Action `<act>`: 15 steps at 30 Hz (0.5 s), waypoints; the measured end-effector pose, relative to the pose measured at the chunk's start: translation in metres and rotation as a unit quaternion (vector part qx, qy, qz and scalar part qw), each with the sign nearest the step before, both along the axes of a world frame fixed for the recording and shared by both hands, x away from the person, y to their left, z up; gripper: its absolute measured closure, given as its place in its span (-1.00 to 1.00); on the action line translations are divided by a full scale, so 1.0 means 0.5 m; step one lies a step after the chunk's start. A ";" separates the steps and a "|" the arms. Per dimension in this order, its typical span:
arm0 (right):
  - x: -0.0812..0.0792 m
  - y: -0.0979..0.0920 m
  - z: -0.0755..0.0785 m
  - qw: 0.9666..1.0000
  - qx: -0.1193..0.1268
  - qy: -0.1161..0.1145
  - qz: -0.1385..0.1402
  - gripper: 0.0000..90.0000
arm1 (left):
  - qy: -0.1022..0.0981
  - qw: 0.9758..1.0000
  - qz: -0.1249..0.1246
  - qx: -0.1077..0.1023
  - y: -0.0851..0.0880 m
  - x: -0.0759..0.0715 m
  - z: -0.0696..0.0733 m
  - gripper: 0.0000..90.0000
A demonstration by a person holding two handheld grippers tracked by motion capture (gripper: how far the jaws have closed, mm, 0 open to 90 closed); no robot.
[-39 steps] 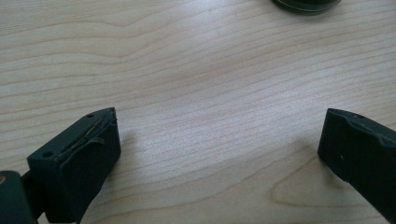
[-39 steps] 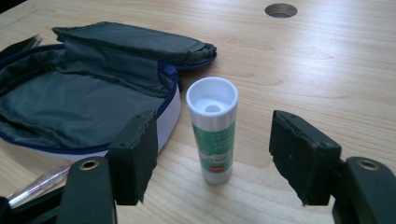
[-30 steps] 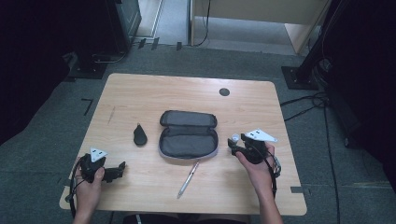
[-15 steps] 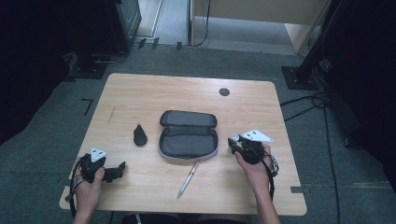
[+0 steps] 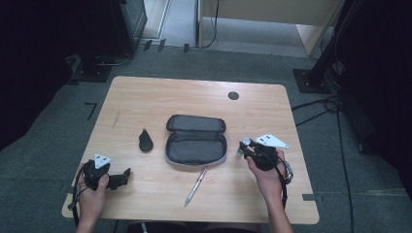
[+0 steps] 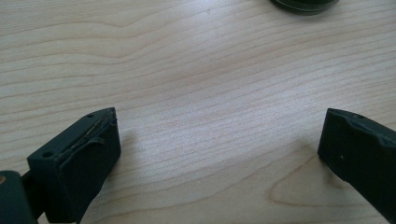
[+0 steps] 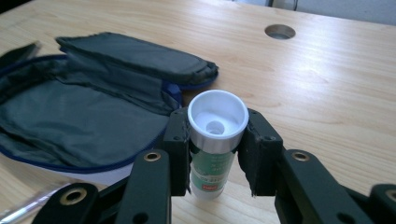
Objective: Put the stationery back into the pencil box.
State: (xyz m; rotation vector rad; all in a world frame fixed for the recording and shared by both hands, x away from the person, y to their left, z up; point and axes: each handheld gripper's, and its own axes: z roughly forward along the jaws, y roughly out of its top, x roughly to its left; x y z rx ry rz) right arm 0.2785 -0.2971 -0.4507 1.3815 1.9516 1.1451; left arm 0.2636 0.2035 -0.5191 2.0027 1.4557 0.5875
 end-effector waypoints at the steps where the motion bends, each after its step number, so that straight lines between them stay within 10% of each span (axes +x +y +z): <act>1: -0.001 0.003 0.004 1.000 0.003 -0.001 0.002 0.48 | 0.001 1.000 -0.001 0.001 0.000 0.000 0.000 -1.00; 15: -0.002 0.047 0.060 0.999 0.017 -0.021 0.032 0.48 | 0.000 1.000 -0.001 0.001 0.000 0.000 0.000 -1.00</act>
